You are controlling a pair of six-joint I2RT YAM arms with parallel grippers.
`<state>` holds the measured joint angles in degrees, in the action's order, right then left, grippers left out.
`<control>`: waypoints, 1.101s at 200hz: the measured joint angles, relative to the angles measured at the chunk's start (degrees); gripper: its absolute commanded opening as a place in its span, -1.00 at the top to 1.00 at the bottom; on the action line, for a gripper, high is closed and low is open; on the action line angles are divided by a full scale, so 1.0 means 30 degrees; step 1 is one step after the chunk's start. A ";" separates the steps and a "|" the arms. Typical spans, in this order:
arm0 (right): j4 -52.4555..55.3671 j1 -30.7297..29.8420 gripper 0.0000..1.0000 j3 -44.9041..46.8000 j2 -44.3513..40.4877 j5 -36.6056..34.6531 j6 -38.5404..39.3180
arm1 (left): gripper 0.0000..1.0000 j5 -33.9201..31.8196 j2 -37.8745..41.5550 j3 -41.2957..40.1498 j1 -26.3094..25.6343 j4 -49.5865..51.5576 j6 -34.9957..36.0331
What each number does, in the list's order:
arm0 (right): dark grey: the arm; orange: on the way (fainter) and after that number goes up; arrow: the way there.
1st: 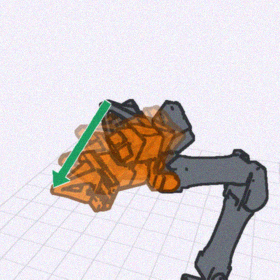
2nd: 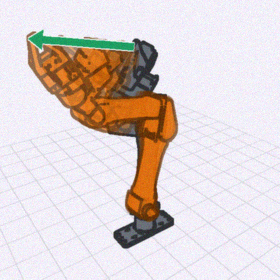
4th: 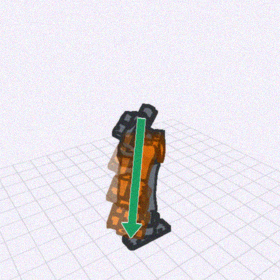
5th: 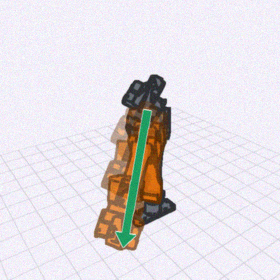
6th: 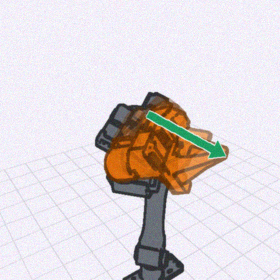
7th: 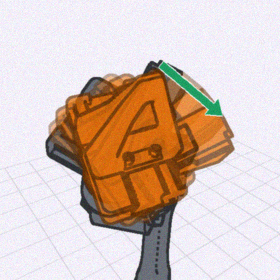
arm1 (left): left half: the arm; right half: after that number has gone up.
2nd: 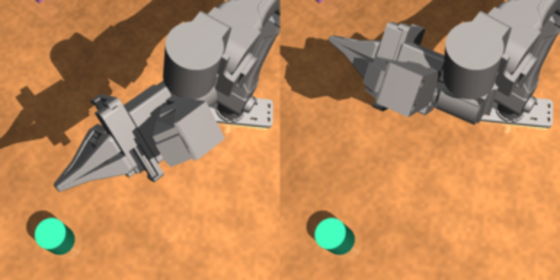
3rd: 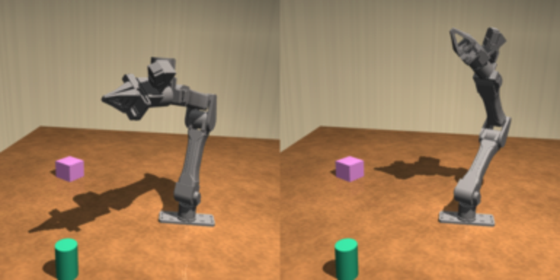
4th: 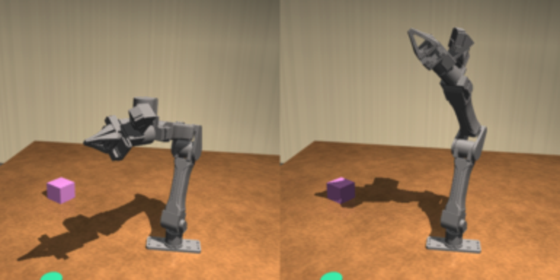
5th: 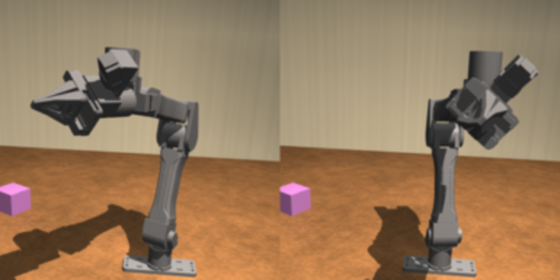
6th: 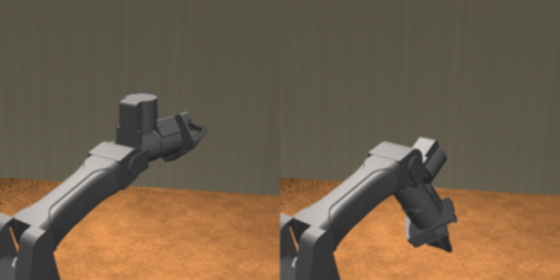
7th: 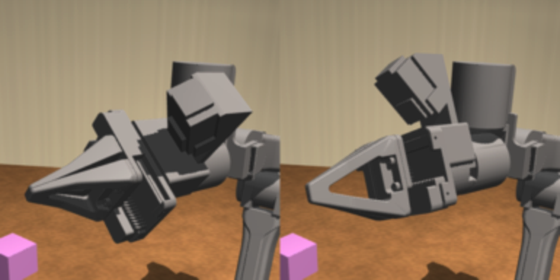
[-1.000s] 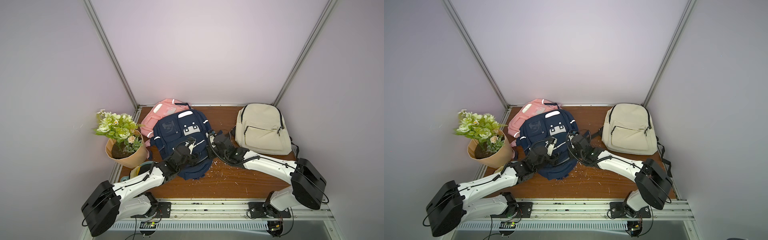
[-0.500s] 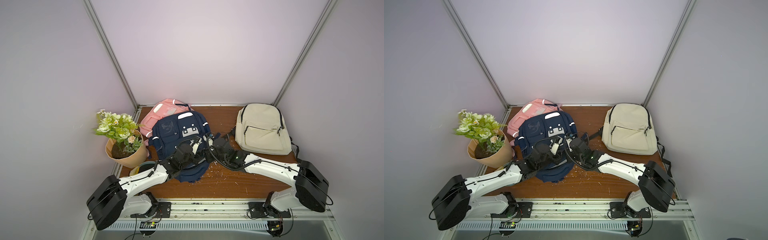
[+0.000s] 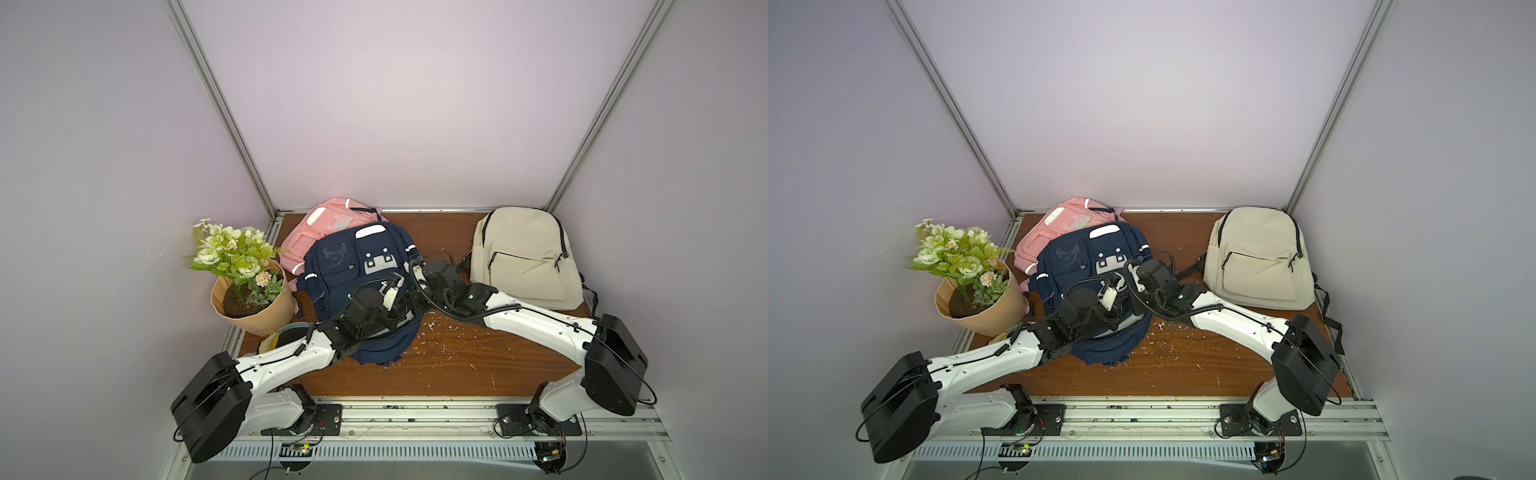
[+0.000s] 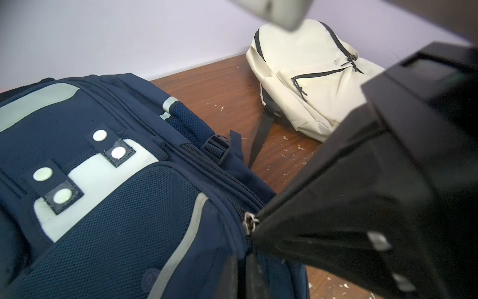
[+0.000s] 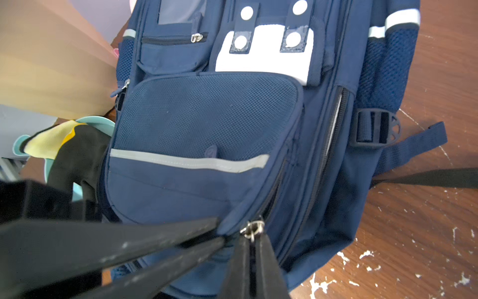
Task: Zip up the backpack
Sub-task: Zip the zipper on the backpack.
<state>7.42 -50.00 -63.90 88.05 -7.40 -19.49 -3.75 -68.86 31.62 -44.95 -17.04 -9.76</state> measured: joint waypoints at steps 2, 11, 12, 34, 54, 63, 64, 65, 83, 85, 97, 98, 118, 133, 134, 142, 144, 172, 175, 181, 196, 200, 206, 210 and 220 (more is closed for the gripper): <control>0.0102 0.0080 1.00 -0.0117 0.0080 0.0117 0.0000 | 1.00 -0.0007 0.0000 -0.0007 0.0000 0.0000 0.0000; 0.0525 0.0299 1.00 -0.0568 0.0393 0.0386 0.0066 | 1.00 -0.0066 0.0007 -0.0051 0.0000 -0.0044 0.0029; 0.0554 0.0313 1.00 -0.0612 0.0423 0.0408 0.0073 | 1.00 -0.0066 0.0007 -0.0051 0.0000 -0.0044 0.0036; 0.1494 0.0597 1.00 -0.1508 0.0998 0.0743 0.0262 | 1.00 -0.0153 0.0007 -0.0168 0.0000 -0.0153 0.0109; 0.1785 0.0947 1.00 -0.1778 0.1144 0.1129 0.0532 | 1.00 -0.0175 0.0000 -0.0197 -0.0015 -0.0270 0.0168; 0.1807 0.1078 1.00 -0.1872 0.1209 0.1173 0.0670 | 1.00 -0.0175 0.0000 -0.0211 -0.0029 -0.0342 0.0197; 0.1807 0.1086 1.00 -0.1880 0.1217 0.1173 0.0692 | 1.00 -0.0168 0.0000 -0.0211 -0.0036 -0.0342 0.0204; 0.1807 0.1093 1.00 -0.1880 0.1231 0.1173 0.0707 | 1.00 -0.0175 0.0007 -0.0211 -0.0036 -0.0350 0.0211; 0.1647 0.1297 1.00 -0.1953 0.1501 0.1173 0.1166 | 1.00 -0.0131 0.0000 -0.0284 -0.0146 -0.0423 0.0299; 0.1625 0.1311 1.00 -0.1953 0.1537 0.1166 0.1217 | 1.00 -0.0124 0.0007 -0.0291 -0.0160 -0.0415 0.0313; 0.1457 0.1377 1.00 -0.2004 0.1705 0.1129 0.1632 | 1.00 -0.0131 0.0007 -0.0313 -0.0262 -0.0408 0.0430; 0.1443 0.1377 1.00 -0.2004 0.1705 0.1122 0.1676 | 1.00 -0.0131 0.0007 -0.0313 -0.0270 -0.0408 0.0437; 0.1180 0.1545 1.00 -0.2004 0.1734 0.1151 0.2601 | 1.00 -0.0335 0.0007 -0.0328 -0.0525 -0.0452 0.0641; 0.0889 0.1698 1.00 -0.1967 0.1734 0.1173 0.3548 | 1.00 -0.0517 0.0007 -0.0328 -0.0656 -0.0546 0.0801; 0.0882 0.1705 1.00 -0.1967 0.1734 0.1173 0.3585 | 1.00 -0.0525 0.0007 -0.0335 -0.0656 -0.0546 0.0823; 0.0772 0.1807 1.00 -0.1931 0.1727 0.1290 0.4044 | 1.00 -0.0554 0.0007 -0.0357 -0.0678 -0.0634 0.0889; 0.0750 0.1836 1.00 -0.1923 0.1727 0.1297 0.4175 | 1.00 -0.0554 0.0007 -0.0364 -0.0678 -0.0663 0.0896; 0.0466 0.2346 1.00 -0.1880 0.1741 0.2091 0.5581 | 1.00 -0.0554 0.0000 -0.0408 -0.0772 -0.0867 0.1078; 0.0452 0.2382 1.00 -0.1880 0.1763 0.2164 0.5690 | 1.00 -0.0576 0.0000 -0.0408 -0.0801 -0.0882 0.1129; 0.0386 0.2463 1.00 -0.1887 0.1821 0.2288 0.5938 | 1.00 -0.0597 -0.0007 -0.0408 -0.0852 -0.0896 0.1202; 0.0277 0.2586 1.00 -0.2135 0.2302 0.2470 0.6484 | 1.00 -0.0852 -0.0117 -0.0408 -0.1056 -0.0860 0.1370; 0.0299 0.2623 1.00 -0.2251 0.2484 0.2528 0.6594 | 1.00 -0.0984 -0.0219 -0.0408 -0.1122 -0.0852 0.1421; 0.0423 0.2674 1.00 -0.2528 0.2841 0.2608 0.6761 | 1.00 -0.1151 -0.0386 -0.0408 -0.1180 -0.0845 0.1472; 0.0568 0.2696 1.00 -0.2739 0.3089 0.2667 0.6870 | 1.00 -0.1282 -0.0488 -0.0408 -0.1217 -0.0852 0.1501; 0.1027 0.2754 1.00 -0.3315 0.3708 0.2820 0.7009 | 1.00 -0.1581 -0.0823 -0.0408 -0.1311 -0.0852 0.1617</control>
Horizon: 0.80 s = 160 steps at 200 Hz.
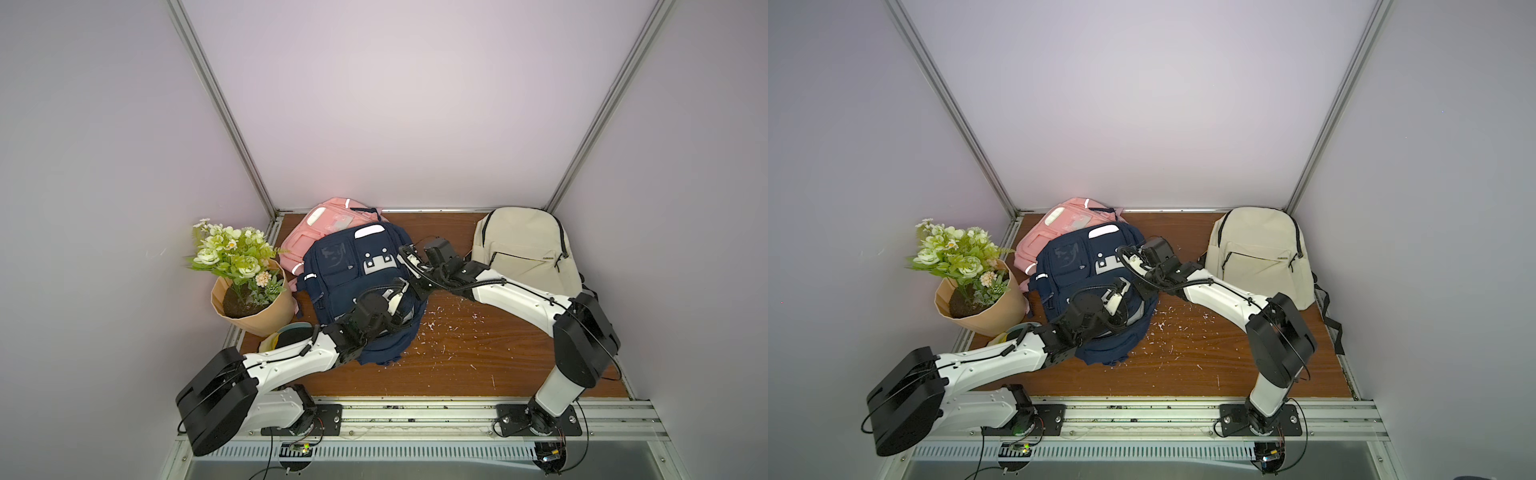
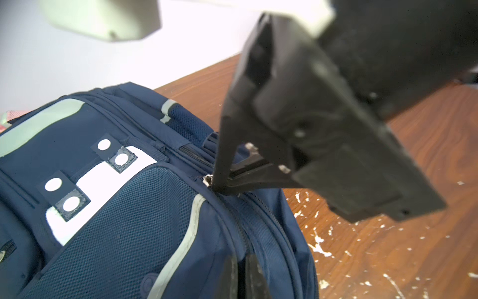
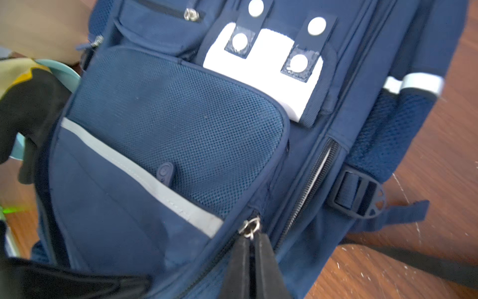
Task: Zip up the backpack
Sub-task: Zip the zipper on the backpack.
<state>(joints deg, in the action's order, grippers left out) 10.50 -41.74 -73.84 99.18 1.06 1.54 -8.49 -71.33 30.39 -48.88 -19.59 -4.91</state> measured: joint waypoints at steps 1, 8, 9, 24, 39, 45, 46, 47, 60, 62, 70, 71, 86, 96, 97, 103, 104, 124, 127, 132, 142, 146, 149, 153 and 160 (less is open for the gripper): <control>0.0029 0.0000 1.00 -0.0029 0.0044 0.0022 0.0015 | 1.00 -0.0015 -0.0029 0.0000 -0.0007 0.0007 0.0007; 0.0248 0.0058 1.00 -0.0357 0.0408 0.0189 0.0051 | 1.00 -0.0189 -0.0226 0.0000 -0.0036 0.0015 0.0087; 0.0255 0.0066 1.00 -0.0386 0.0444 0.0197 0.0051 | 1.00 -0.0219 -0.0262 0.0000 -0.0036 0.0007 0.0095; 0.0590 0.0197 1.00 -0.0838 0.0954 0.0568 0.0036 | 1.00 -0.0474 -0.0503 0.0000 -0.0044 0.0015 0.0189; 0.0678 0.0270 1.00 -0.0954 0.1027 0.0809 -0.0138 | 1.00 -0.0576 -0.0510 0.0000 -0.0051 -0.0007 0.0233; 0.0670 0.0284 1.00 -0.0969 0.1020 0.0903 -0.0248 | 1.00 -0.0619 -0.0503 0.0000 -0.0066 -0.0051 0.0233; 0.0670 0.0291 1.00 -0.0969 0.1020 0.0918 -0.0291 | 1.00 -0.0627 -0.0503 0.0000 -0.0066 -0.0051 0.0233; 0.0670 0.0299 1.00 -0.0969 0.1020 0.0918 -0.0306 | 1.00 -0.0627 -0.0503 0.0000 -0.0066 -0.0058 0.0233; 0.0663 0.0350 1.00 -0.0962 0.1020 0.1151 -0.0627 | 1.00 -0.0670 -0.0503 0.0000 -0.0080 -0.0058 0.0233; 0.0663 0.0357 1.00 -0.0954 0.1020 0.1188 -0.0670 | 1.00 -0.0692 -0.0503 0.0000 -0.0087 -0.0058 0.0233; 0.0546 0.0364 1.00 -0.0838 0.0969 0.1246 -0.0874 | 0.95 -0.0772 -0.0503 0.0007 -0.0102 -0.0058 0.0219; 0.0525 0.0364 1.00 -0.0816 0.0969 0.1253 -0.0882 | 0.92 -0.0787 -0.0503 0.0007 -0.0109 -0.0051 0.0219; -0.0248 0.0372 1.00 -0.0058 0.0597 0.1268 -0.1231 | 0.19 -0.1071 -0.0415 0.0036 -0.0211 0.0087 0.0073; -0.1071 0.0408 1.00 0.0539 0.0299 0.0765 -0.1450 | -0.28 -0.1239 -0.0124 0.0044 -0.0488 0.0634 -0.0357; -0.1166 0.0430 1.00 0.0612 0.0277 0.0707 -0.1464 | -0.32 -0.1326 -0.0066 0.0044 -0.0539 0.0707 -0.0364; -0.1719 0.0612 1.00 0.0962 0.0131 0.0415 -0.1574 | -0.48 -0.1581 0.0240 0.0036 -0.0729 0.1078 -0.0641; -0.1778 0.0634 1.00 0.0998 0.0109 0.0372 -0.1588 | -0.50 -0.1639 0.0321 0.0036 -0.0765 0.1137 -0.0721; -0.3373 0.1304 1.00 0.1953 -0.0248 -0.0474 -0.2106 | -0.75 -0.2586 0.1683 0.0029 -0.0750 0.2033 -0.2098; -0.3592 0.1392 1.00 0.2113 -0.0284 -0.0685 -0.2222 | -0.77 -0.2769 0.1945 0.0044 -0.0568 0.2200 -0.2331; -0.3869 0.1501 1.00 0.2353 -0.0313 -0.0889 -0.2375 | -0.82 -0.2987 0.2280 0.0095 -0.0233 0.2470 -0.2696; -0.4350 0.1610 1.00 0.2863 -0.0357 -0.1311 -0.2674 | -0.93 -0.3410 0.2703 0.0313 0.0576 0.3038 -0.3432; -0.4532 0.1632 1.00 0.3067 -0.0364 -0.1486 -0.2790 | -0.96 -0.3650 0.2798 0.0459 0.0969 0.3322 -0.3818; -0.4634 0.1654 1.00 0.3220 -0.0386 -0.1632 -0.2863 | -0.98 -0.3803 0.2841 0.0568 0.1253 0.3504 -0.3963; -0.4779 0.1661 1.00 0.3439 -0.0393 -0.1814 -0.2994 | -0.99 -0.3993 0.2841 0.0707 0.1639 0.3745 -0.4357; -0.4983 0.1661 1.00 0.3752 -0.0408 -0.2025 -0.3198 | -0.98 -0.4320 0.2761 0.1035 0.2375 0.4284 -0.4969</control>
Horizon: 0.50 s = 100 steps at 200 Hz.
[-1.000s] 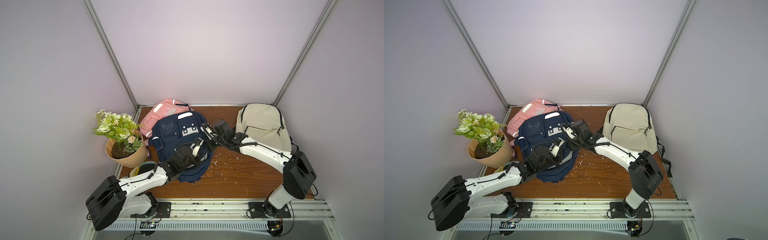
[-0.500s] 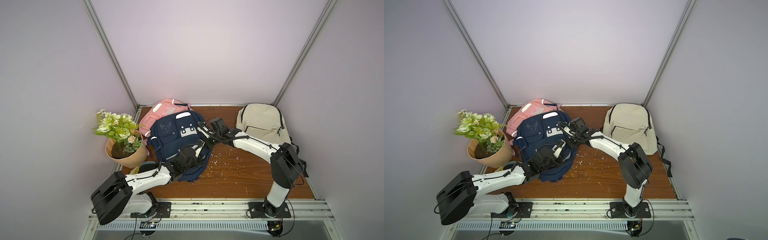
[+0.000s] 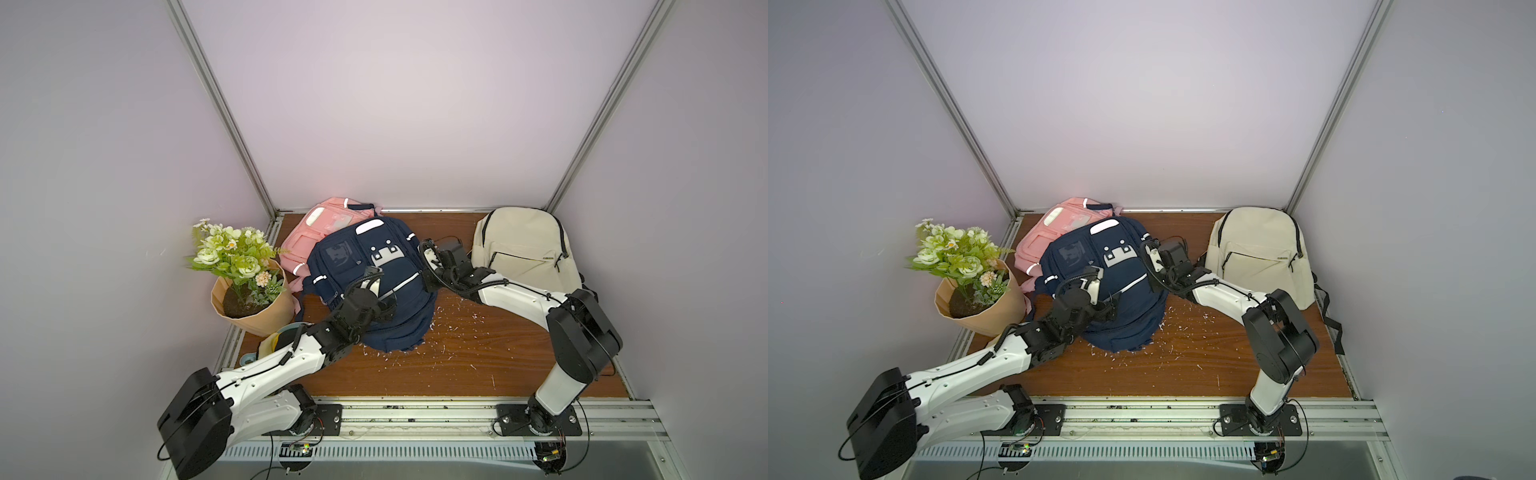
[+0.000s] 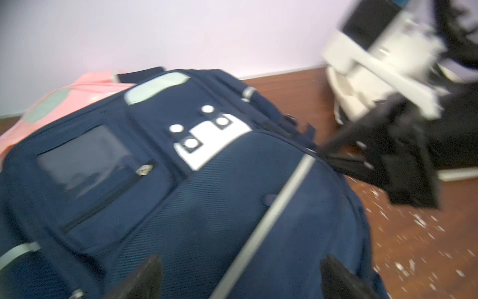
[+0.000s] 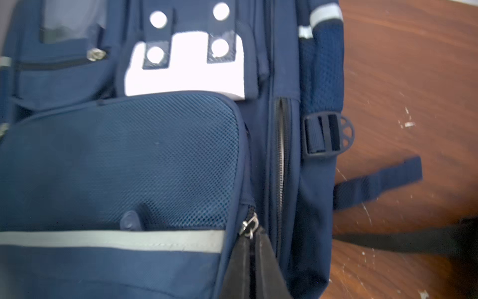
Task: Zip up the backpack
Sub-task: Zip the zipper on the backpack, then adjust the backpack at the center of the board.
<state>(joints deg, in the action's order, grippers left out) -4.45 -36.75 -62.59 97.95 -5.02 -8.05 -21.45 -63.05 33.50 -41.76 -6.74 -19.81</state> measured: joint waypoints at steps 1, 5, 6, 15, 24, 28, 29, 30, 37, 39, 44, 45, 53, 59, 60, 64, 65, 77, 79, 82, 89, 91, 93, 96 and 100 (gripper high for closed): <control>-0.0022 0.0000 1.00 0.0022 0.0000 -0.0029 -0.0007 | -0.98 -0.0095 -0.0036 0.0073 0.0175 0.0117 -0.0102; -0.0080 0.0000 1.00 0.0153 0.0000 -0.0146 -0.0131 | -0.98 -0.0197 -0.0124 0.0270 0.0561 0.0415 -0.0437; -0.0095 0.0000 1.00 0.0175 0.0000 -0.0189 -0.0138 | -0.97 -0.0240 -0.0197 0.0350 0.0758 0.0510 -0.0576; -0.0124 -0.0015 0.86 0.0277 0.0000 -0.0350 -0.0350 | -0.96 -0.0495 -0.0663 0.0867 0.1770 0.1202 -0.1311; -0.0124 -0.0015 0.69 0.0284 0.0000 -0.0452 -0.0525 | -0.95 -0.0663 -0.1282 0.1421 0.2827 0.1902 -0.2055; -0.0146 -0.0015 0.60 0.0277 0.0000 -0.0532 -0.0678 | -0.95 -0.0670 -0.1617 0.1632 0.3271 0.2135 -0.2390; -0.0146 -0.0015 0.58 0.0277 0.0000 -0.0539 -0.0670 | -0.95 -0.0678 -0.1668 0.1668 0.3366 0.2200 -0.2441; -0.0146 -0.0015 0.56 0.0277 0.0000 -0.0546 -0.0656 | -0.95 -0.0678 -0.1756 0.1734 0.3534 0.2310 -0.2521; -0.0160 -0.0036 0.42 0.0277 0.0000 -0.0765 -0.0801 | -0.95 -0.0663 -0.2273 0.2018 0.4299 0.2688 -0.3002; -0.0146 -0.0051 0.38 0.0277 0.0000 -0.0845 -0.0801 | -0.95 -0.0648 -0.2426 0.2076 0.4503 0.2790 -0.3140; -0.0138 -0.0036 0.30 0.0277 0.0000 -0.1005 -0.0962 | -0.95 -0.0627 -0.2769 0.2208 0.5042 0.2987 -0.3439; -0.0131 -0.0036 0.29 0.0277 0.0000 -0.1056 -0.0954 | -0.95 -0.0619 -0.2820 0.2222 0.5100 0.3024 -0.3475; -0.0153 0.0058 0.18 0.0284 -0.0029 -0.1290 -0.1137 | -0.95 -0.0525 -0.3286 0.2353 0.5763 0.3322 -0.3891; -0.0168 0.0117 0.12 0.0299 -0.0087 -0.1370 -0.1231 | -0.95 -0.0444 -0.3621 0.2426 0.6288 0.3548 -0.4160; -0.0168 0.0124 0.11 0.0299 -0.0109 -0.1377 -0.1239 | -0.95 -0.0444 -0.3657 0.2433 0.6346 0.3577 -0.4197; -0.0168 0.0175 0.08 0.0342 -0.0182 -0.1406 -0.1290 | -0.96 -0.0386 -0.3818 0.2470 0.6615 0.3716 -0.4342; -0.0168 0.0175 0.07 0.0342 -0.0204 -0.1413 -0.1297 | -0.96 -0.0372 -0.3876 0.2484 0.6703 0.3759 -0.4379; -0.0117 0.0226 -0.04 0.0532 -0.0685 -0.1625 -0.1508 | -0.98 -0.0240 -0.4364 0.2703 0.7315 0.4073 -0.4707; -0.0080 0.0233 -0.05 0.0561 -0.0787 -0.1719 -0.1545 | -0.98 -0.0211 -0.4452 0.2761 0.7388 0.4116 -0.4758; -0.0073 0.0248 -0.08 0.0619 -0.0962 -0.1734 -0.1647 | -0.97 -0.0197 -0.4590 0.2863 0.7504 0.4204 -0.4787; -0.0029 0.0248 -0.12 0.0772 -0.1370 -0.1902 -0.1778 | -0.93 -0.0124 -0.4911 0.3126 0.7730 0.4350 -0.4867; -0.0015 0.0248 -0.12 0.0801 -0.1450 -0.1909 -0.1792 | -0.92 -0.0117 -0.4991 0.3213 0.7781 0.4393 -0.4889; 0.0007 0.0248 -0.13 0.0852 -0.1588 -0.1989 -0.1836 | -0.91 -0.0095 -0.5107 0.3308 0.7847 0.4422 -0.4925; 0.0029 0.0248 -0.14 0.0918 -0.1792 -0.2091 -0.1982 | -0.88 -0.0080 -0.5238 0.3432 0.7927 0.4473 -0.4925; 0.0058 0.0240 -0.15 0.1020 -0.2011 -0.2251 -0.2069 | -0.85 -0.0066 -0.5457 0.3636 0.8029 0.4510 -0.5013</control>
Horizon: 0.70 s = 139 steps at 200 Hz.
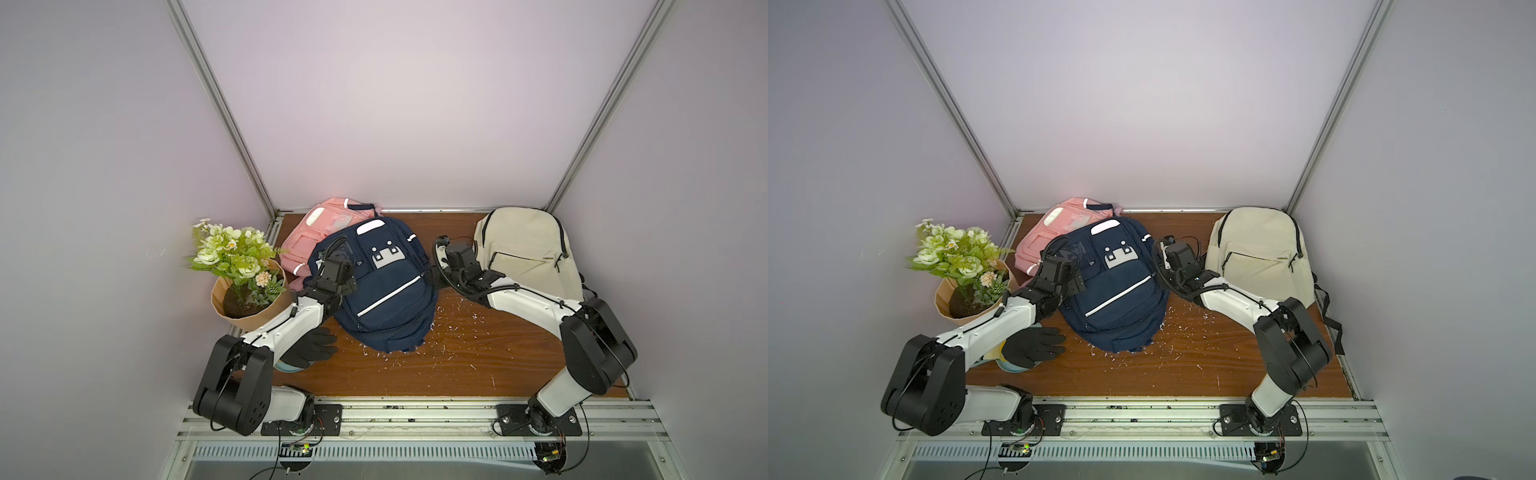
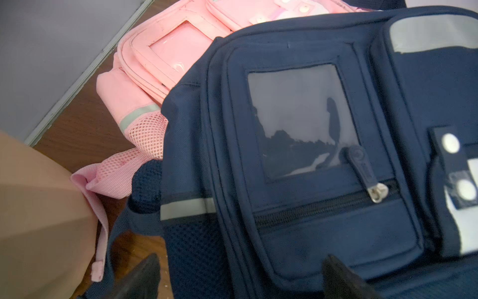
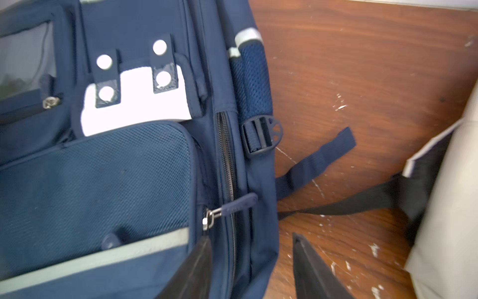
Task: Zip up the backpack
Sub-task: Adjust the backpack at the center of the board.
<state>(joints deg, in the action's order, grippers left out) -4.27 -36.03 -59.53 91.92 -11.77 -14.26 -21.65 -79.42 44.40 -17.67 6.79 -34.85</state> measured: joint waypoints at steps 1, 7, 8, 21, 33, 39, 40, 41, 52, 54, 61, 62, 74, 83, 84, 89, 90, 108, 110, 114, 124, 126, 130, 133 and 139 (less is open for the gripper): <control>-0.0007 0.0000 -0.16 0.0051 -0.0087 -0.0015 -0.0036 | -0.84 0.0000 -0.0044 0.0036 0.0022 0.0007 -0.0015; 0.0044 0.0000 -0.18 0.0226 -0.0437 -0.0138 -0.0211 | -0.80 0.0044 -0.0386 0.0335 0.0168 0.0036 -0.0109; 0.0051 0.0000 -0.18 0.0248 -0.0488 -0.0146 -0.0248 | -0.79 0.0044 -0.0423 0.0372 0.0182 0.0036 -0.0102; 0.0080 0.0000 -0.23 0.0765 -0.1144 -0.0335 -0.0765 | -0.73 0.0182 -0.1086 0.0787 0.0386 -0.0073 -0.0204; 0.0087 0.0000 -0.26 0.1319 -0.1530 -0.0342 -0.1290 | -0.66 0.0313 -0.1588 0.0867 0.0546 -0.0255 -0.0240; 0.0087 0.0000 -0.28 0.1654 -0.1668 -0.0321 -0.1603 | -0.59 0.0357 -0.1851 0.0874 0.0605 -0.0306 -0.0233; 0.0087 0.0000 -0.28 0.1690 -0.1676 -0.0313 -0.1647 | -0.57 0.0372 -0.1887 0.0874 0.0612 -0.0328 -0.0262; 0.0080 0.0000 -0.29 0.1719 -0.1698 -0.0299 -0.1683 | -0.55 0.0393 -0.1974 0.0874 0.0634 -0.0335 -0.0262; 0.0109 0.0007 -0.32 0.2310 -0.1800 -0.0131 -0.2222 | -0.29 0.0568 -0.2470 0.0896 0.0699 -0.0503 -0.0233; 0.0117 0.0000 -0.32 0.2412 -0.1800 -0.0051 -0.2353 | -0.24 0.0634 -0.2579 0.0911 0.0707 -0.0576 -0.0277; 0.0153 0.0015 -0.33 0.2725 -0.1778 0.0124 -0.2725 | -0.08 0.0787 -0.2841 0.0976 0.0714 -0.0729 -0.0313; 0.0153 0.0015 -0.34 0.2761 -0.1770 0.0131 -0.2769 | -0.07 0.0801 -0.2871 0.0984 0.0714 -0.0750 -0.0335; 0.0138 0.0015 -0.36 0.3235 -0.1749 0.0495 -0.3366 | 0.11 0.1166 -0.3177 0.1173 0.0714 -0.1013 -0.0291; 0.0066 0.0015 -0.37 0.3577 -0.1741 0.0845 -0.3840 | 0.24 0.1282 -0.3286 0.1217 0.0721 -0.1173 -0.0175; 0.0058 0.0015 -0.37 0.3599 -0.1741 0.0882 -0.3883 | 0.26 0.1297 -0.3293 0.1217 0.0729 -0.1173 -0.0146; 0.0029 0.0007 -0.37 0.3730 -0.1705 0.1064 -0.4109 | 0.32 0.1370 -0.3322 0.1217 0.0743 -0.1239 -0.0277; 0.0029 0.0007 -0.37 0.3767 -0.1705 0.1078 -0.4175 | 0.33 0.1341 -0.3330 0.1217 0.0750 -0.1239 -0.0189; -0.0277 -0.0036 -0.36 0.3891 -0.1290 0.1734 -0.4874 | 0.55 0.1581 -0.3315 0.1158 0.0801 -0.1406 -0.0219; -0.0335 -0.0044 -0.36 0.3891 -0.1202 0.1778 -0.4932 | 0.58 0.1588 -0.3315 0.1137 0.0809 -0.1443 -0.0270; -0.0466 -0.0066 -0.36 0.3891 -0.1078 0.1931 -0.5064 | 0.63 0.1661 -0.3286 0.1093 0.0809 -0.1515 -0.0284; -0.0736 -0.0131 -0.34 0.3891 -0.0685 0.2186 -0.5311 | 0.73 0.1821 -0.3177 0.0933 0.0816 -0.1778 -0.0270; -0.0794 -0.0146 -0.33 0.3891 -0.0590 0.2229 -0.5370 | 0.75 0.1865 -0.3126 0.0903 0.0816 -0.1836 -0.0306; -0.0852 -0.0182 -0.32 0.3891 -0.0437 0.2390 -0.5442 | 0.79 0.1931 -0.3060 0.0838 0.0816 -0.1916 -0.0284; -0.0882 -0.0211 -0.31 0.3891 -0.0328 0.2419 -0.5537 | 0.82 0.1974 -0.2987 0.0780 0.0823 -0.1982 -0.0342; -0.0947 -0.0248 -0.29 0.3891 -0.0124 0.2528 -0.5632 | 0.87 0.2069 -0.2863 0.0663 0.0845 -0.2113 -0.0328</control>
<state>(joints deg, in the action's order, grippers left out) -7.11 -36.77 -47.86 91.55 -4.19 -31.16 -15.44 -88.01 46.39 -15.14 0.45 -35.83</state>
